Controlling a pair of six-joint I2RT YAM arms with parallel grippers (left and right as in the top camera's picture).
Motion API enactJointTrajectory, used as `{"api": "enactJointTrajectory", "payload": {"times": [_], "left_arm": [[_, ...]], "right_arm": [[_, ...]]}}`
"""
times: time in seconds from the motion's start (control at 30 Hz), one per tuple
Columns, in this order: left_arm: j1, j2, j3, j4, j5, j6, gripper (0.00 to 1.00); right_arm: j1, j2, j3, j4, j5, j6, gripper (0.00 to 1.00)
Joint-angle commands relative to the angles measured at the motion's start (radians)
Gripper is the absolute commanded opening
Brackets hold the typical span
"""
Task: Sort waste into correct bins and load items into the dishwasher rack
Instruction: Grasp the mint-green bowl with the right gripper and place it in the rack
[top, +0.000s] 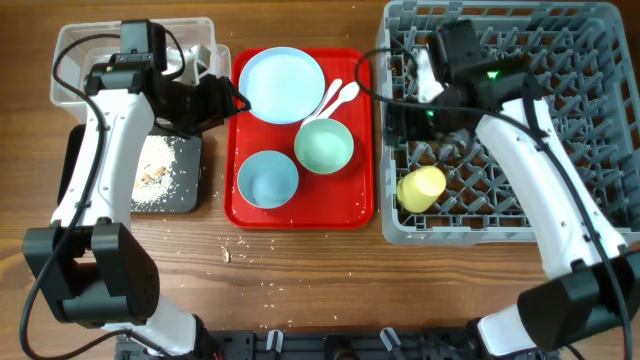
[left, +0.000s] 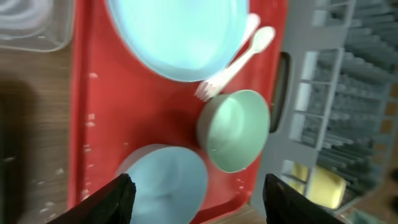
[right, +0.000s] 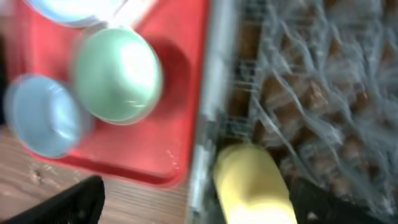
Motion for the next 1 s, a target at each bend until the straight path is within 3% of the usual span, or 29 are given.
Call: {"api": "enactJointTrajectory", "payload": {"times": [0.0, 0.1, 0.13, 0.17, 0.23, 0.4, 0.67, 0.87, 0.97], "left_arm": [[0.001, -0.068, 0.073, -0.036, -0.184, 0.013, 0.68], [0.001, -0.127, 0.08, -0.04, -0.319, 0.013, 0.75], [0.001, -0.141, 0.08, -0.042, -0.354, 0.012, 0.84], [0.001, -0.15, 0.08, -0.044, -0.384, 0.013, 1.0], [0.001, -0.148, 0.08, -0.047, -0.397, 0.012, 1.0], [0.0, -0.147, 0.08, -0.047, -0.397, 0.012, 1.0], [0.001, -0.147, 0.08, -0.047, -0.397, 0.012, 1.0], [0.001, -0.147, 0.08, -0.047, -0.397, 0.012, 1.0], [0.0, -0.147, 0.08, -0.047, -0.397, 0.012, 1.0]], "right_arm": [[0.078, 0.0, 0.023, 0.11, -0.043, -0.018, 0.96], [0.129, 0.074, 0.023, 0.211, -0.041, 0.003, 0.89], [0.137, 0.107, 0.023, 0.233, -0.041, 0.008, 0.85], [0.14, 0.15, 0.023, 0.253, -0.037, 0.019, 0.8], [0.14, 0.242, 0.023, 0.274, -0.03, 0.023, 0.65], [0.14, 0.435, 0.023, 0.301, -0.031, 0.026, 0.41], [0.14, 0.481, 0.024, 0.307, -0.038, 0.041, 0.04], [0.124, 0.282, 0.064, 0.272, -0.016, 0.048, 0.04], [0.122, 0.1, 0.065, 0.274, 0.221, 0.077, 0.04]]}}
